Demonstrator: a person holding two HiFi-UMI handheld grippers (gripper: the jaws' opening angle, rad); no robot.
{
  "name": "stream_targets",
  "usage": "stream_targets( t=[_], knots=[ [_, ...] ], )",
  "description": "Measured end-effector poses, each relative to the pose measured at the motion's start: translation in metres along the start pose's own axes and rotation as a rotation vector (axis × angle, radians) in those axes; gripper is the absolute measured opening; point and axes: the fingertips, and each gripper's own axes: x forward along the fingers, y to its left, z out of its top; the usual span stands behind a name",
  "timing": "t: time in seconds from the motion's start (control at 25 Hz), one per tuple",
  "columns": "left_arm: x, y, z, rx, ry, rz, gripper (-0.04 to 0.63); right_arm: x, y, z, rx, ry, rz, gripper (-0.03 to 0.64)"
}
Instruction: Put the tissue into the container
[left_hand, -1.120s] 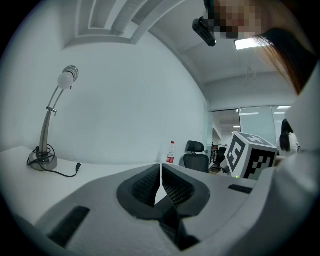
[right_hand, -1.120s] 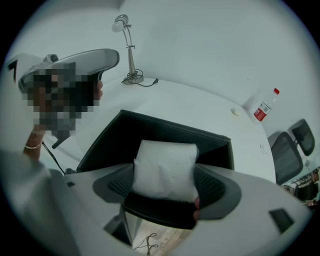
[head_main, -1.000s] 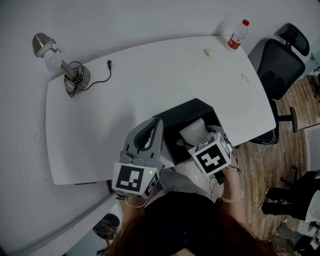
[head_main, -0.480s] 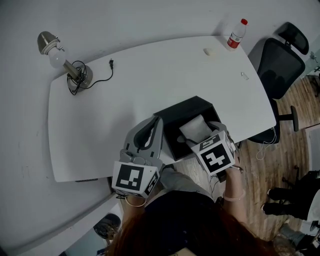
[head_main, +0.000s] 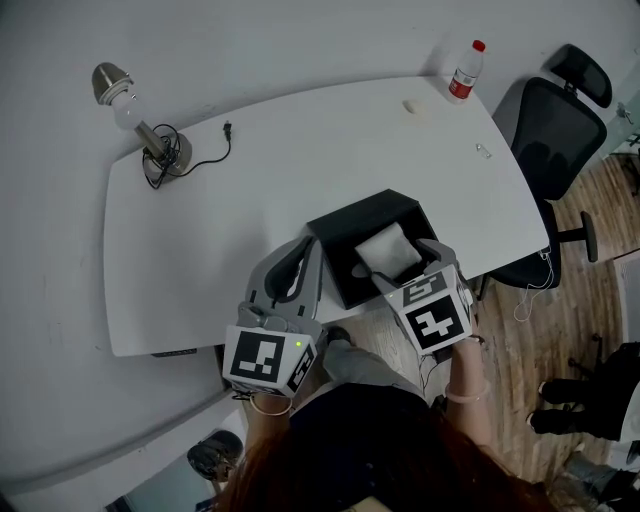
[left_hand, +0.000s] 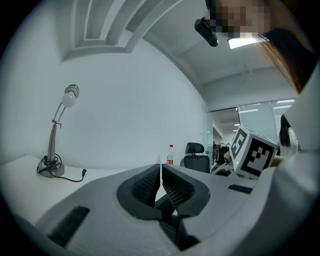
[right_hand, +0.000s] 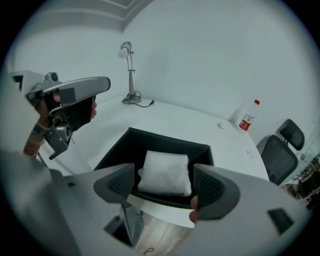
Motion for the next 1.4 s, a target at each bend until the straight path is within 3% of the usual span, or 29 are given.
stream_targets(
  t=[0.52, 0.56, 0.64, 0.68, 0.96, 1.4],
  knots=[
    [-0.027, -0.024, 0.013, 0.025, -0.035, 0.024, 0.032, -0.033, 0.009, -0.003, -0.019, -0.088, -0.008, 0.375],
    [-0.029, -0.027, 0.014, 0.026, -0.037, 0.025, 0.032, -0.036, 0.008, -0.003, -0.02, -0.097, -0.025, 0.358],
    [-0.033, -0.032, 0.016, 0.029, -0.042, 0.026, 0.032, -0.044, 0.002, -0.003, -0.033, -0.118, -0.08, 0.23],
    [-0.035, -0.036, 0.017, 0.032, -0.044, 0.027, 0.032, -0.048, -0.001, -0.004, -0.048, -0.122, -0.102, 0.209],
    [-0.049, -0.055, 0.02, 0.043, -0.052, 0.031, 0.032, -0.067, 0.002, -0.014, -0.034, -0.164, -0.111, 0.201],
    [-0.089, -0.092, 0.015, 0.058, -0.055, 0.04, 0.032, -0.112, 0.014, -0.029, -0.003, -0.306, -0.166, 0.134]
  ],
)
